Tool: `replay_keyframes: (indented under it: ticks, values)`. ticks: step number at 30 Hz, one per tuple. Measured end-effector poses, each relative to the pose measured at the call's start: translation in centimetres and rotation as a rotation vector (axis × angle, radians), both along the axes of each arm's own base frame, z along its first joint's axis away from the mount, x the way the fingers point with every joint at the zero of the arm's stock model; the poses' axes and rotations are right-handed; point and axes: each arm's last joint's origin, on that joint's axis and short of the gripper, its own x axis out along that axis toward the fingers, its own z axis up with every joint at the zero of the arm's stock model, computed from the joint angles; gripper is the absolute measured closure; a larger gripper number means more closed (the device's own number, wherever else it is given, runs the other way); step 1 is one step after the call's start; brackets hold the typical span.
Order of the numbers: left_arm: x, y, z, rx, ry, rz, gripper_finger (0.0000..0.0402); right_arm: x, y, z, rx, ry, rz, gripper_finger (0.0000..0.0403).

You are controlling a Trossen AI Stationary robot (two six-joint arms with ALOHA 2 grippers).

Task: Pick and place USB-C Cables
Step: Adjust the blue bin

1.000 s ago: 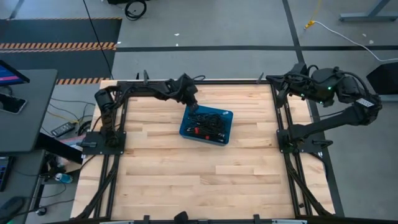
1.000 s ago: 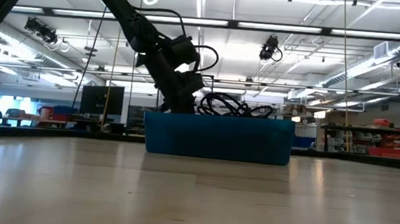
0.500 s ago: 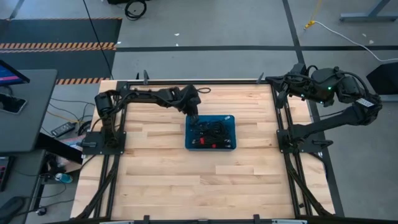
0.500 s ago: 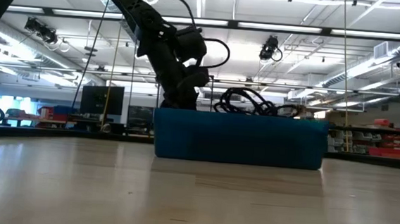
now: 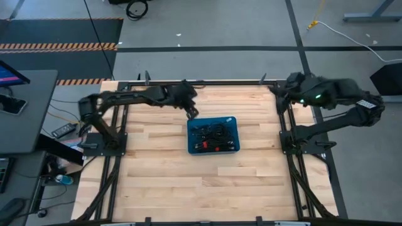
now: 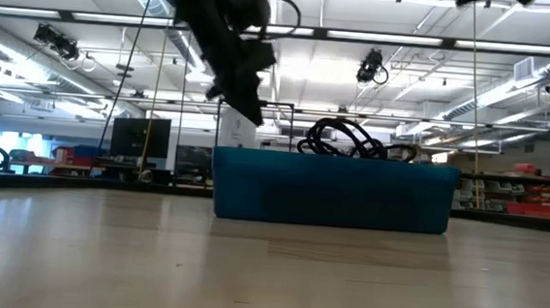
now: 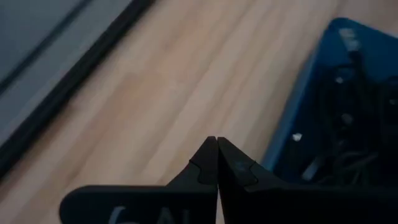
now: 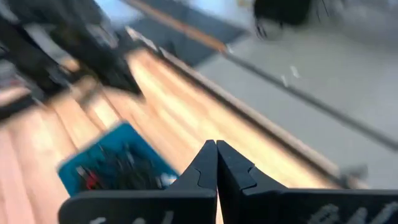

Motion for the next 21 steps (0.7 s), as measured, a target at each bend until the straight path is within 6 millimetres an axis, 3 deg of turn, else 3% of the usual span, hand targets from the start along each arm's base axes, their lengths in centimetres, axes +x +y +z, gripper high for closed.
replay_keyframes:
  ticks: [7,15,21]
  values:
    - [-3.9,-2.2,5.9,0.114,-0.05,0.09,0.0401,1.5,0.3,-9.3,0.273,0.172,-0.129,0.0403]
    - [-5.9,-4.8,7.4,0.139,-0.016,0.127,0.0401,5.8,0.7,-18.5,0.411,0.009,-0.066,0.0403]
    - [-6.1,-5.4,7.3,0.134,0.007,0.115,0.0401,6.9,0.8,-23.8,0.478,-0.034,-0.082,0.0403]
